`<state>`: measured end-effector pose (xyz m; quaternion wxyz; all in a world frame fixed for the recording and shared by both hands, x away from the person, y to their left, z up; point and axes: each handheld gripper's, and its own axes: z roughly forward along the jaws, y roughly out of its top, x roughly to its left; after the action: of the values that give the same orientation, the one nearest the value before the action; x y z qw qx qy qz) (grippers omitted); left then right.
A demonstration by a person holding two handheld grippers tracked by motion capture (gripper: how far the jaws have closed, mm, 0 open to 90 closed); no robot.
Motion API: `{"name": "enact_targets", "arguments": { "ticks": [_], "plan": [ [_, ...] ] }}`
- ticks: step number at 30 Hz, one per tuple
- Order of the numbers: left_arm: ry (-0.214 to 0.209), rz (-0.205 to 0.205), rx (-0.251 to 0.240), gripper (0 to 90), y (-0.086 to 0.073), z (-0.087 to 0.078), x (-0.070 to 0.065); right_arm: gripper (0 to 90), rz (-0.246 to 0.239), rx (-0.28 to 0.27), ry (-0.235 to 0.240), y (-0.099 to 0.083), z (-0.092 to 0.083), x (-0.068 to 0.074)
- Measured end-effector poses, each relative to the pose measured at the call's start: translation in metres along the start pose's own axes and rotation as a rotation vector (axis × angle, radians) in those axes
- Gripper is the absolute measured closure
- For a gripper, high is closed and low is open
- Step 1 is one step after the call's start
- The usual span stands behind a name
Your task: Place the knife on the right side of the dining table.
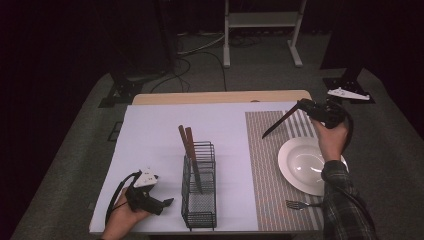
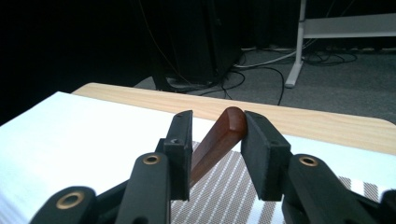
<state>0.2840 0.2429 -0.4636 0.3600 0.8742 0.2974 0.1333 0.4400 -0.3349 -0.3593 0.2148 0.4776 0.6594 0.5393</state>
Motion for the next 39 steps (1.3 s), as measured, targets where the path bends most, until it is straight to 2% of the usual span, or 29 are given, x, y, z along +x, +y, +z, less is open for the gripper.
{"name": "enact_targets", "arguments": {
  "ticks": [23, 32, 39],
  "plan": [
    [0.000, 0.000, 0.000, 0.0, 0.000, 0.000, 0.000, 58.1, -0.011, 0.038, -0.051, -0.023, -0.016, -0.016],
    [0.000, 0.000, 0.000, 0.0, 0.000, 0.000, 0.000, 55.0, 0.022, 0.055, -0.077, -0.032, -0.018, -0.024],
    [0.000, 0.000, 0.000, 0.0, 0.000, 0.000, 0.000, 52.1, 0.065, 0.070, -0.097, -0.045, -0.018, -0.032]
  ]
}}
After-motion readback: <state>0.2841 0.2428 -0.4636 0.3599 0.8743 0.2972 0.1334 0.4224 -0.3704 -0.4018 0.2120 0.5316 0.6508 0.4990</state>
